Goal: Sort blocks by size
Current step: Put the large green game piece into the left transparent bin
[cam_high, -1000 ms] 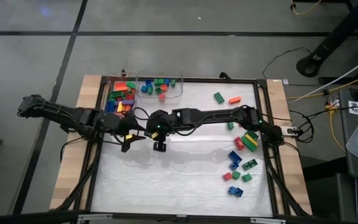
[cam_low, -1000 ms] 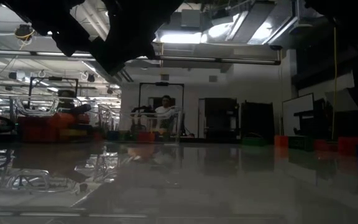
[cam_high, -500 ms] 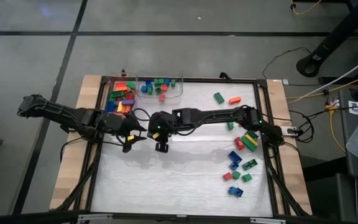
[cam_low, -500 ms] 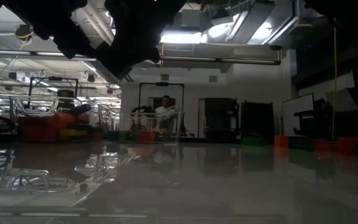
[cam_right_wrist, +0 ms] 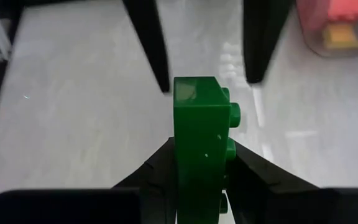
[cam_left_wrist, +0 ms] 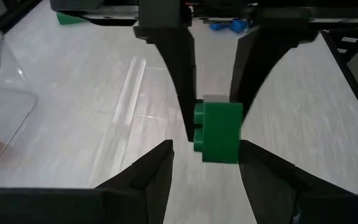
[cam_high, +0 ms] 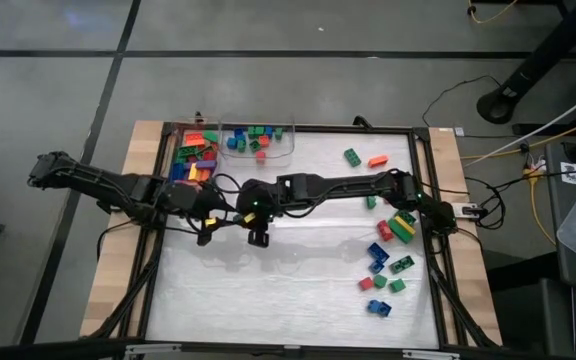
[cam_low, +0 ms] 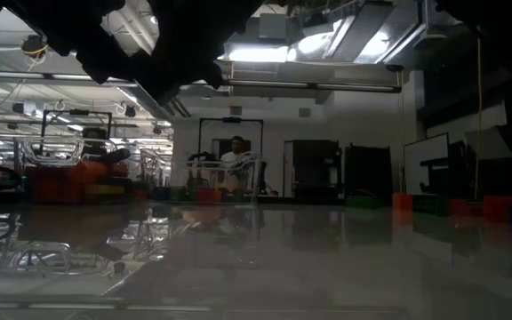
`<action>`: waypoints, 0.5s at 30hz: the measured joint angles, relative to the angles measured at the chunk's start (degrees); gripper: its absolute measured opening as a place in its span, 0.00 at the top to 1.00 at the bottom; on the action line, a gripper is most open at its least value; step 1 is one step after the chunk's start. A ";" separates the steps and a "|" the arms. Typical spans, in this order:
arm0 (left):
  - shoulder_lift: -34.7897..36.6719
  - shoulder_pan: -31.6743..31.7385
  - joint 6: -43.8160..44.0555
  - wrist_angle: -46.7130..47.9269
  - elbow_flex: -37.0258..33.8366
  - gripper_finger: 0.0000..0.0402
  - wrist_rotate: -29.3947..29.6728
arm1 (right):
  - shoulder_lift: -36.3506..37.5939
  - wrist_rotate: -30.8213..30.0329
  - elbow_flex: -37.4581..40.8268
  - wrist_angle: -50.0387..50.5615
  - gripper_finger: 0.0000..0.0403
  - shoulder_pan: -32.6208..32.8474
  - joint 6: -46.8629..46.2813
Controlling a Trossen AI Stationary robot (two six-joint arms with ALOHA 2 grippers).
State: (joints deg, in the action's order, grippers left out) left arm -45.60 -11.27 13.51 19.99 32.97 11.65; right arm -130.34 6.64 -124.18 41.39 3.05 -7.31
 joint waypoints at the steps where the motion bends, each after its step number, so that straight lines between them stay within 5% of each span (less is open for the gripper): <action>1: 0.00 -0.04 -0.03 -0.06 0.00 0.58 -0.09 | 0.00 0.59 0.00 -0.46 0.74 0.00 0.02; 15: 0.00 -0.04 0.20 -0.17 0.00 0.61 -0.14 | -0.02 1.74 0.04 -5.66 0.74 -0.07 0.06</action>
State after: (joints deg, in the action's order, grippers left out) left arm -45.60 -11.31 13.72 19.82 32.97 11.51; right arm -130.37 8.38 -124.14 35.73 2.98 -7.25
